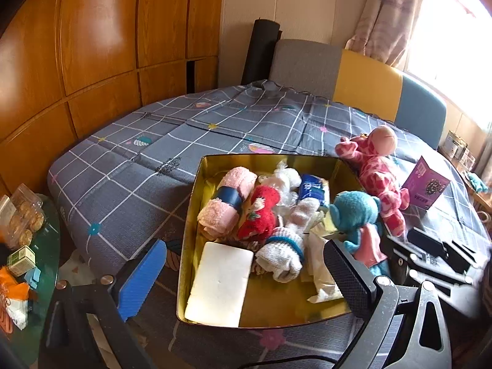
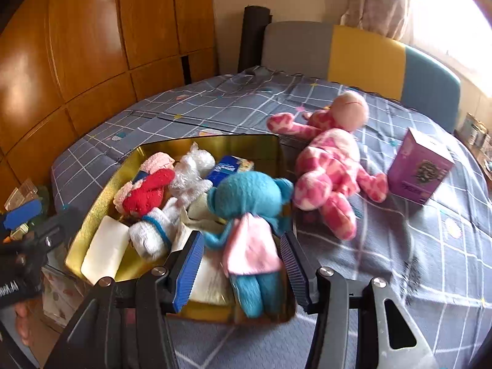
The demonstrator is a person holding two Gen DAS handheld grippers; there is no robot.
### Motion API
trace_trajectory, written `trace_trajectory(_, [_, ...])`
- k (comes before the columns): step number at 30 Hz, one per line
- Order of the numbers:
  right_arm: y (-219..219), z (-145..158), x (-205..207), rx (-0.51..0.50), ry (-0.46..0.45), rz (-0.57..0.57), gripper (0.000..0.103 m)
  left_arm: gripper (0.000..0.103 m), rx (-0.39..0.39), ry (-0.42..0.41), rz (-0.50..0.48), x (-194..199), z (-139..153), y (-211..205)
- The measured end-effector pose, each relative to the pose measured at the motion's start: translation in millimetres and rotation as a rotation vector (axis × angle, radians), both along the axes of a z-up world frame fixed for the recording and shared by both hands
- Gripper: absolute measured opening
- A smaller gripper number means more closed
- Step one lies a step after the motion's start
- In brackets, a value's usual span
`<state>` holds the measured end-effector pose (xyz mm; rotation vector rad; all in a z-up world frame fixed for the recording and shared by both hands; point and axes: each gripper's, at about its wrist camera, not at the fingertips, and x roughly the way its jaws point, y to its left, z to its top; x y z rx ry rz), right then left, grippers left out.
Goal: Organize soft objects
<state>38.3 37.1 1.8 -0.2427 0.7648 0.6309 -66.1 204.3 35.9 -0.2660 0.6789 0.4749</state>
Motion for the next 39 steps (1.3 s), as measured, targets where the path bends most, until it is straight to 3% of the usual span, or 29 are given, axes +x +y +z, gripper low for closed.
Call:
trace_trajectory(13, [-34,-4,-16,0.012,0.011,-0.085,0.053,0.103,0.043,-0.015,-0.034,-4,10,-29])
trace_trajectory(39, [-36,-3,-16,0.019,0.011,-0.096,0.053,0.103,0.041,0.013,-0.037,-2,5,-32])
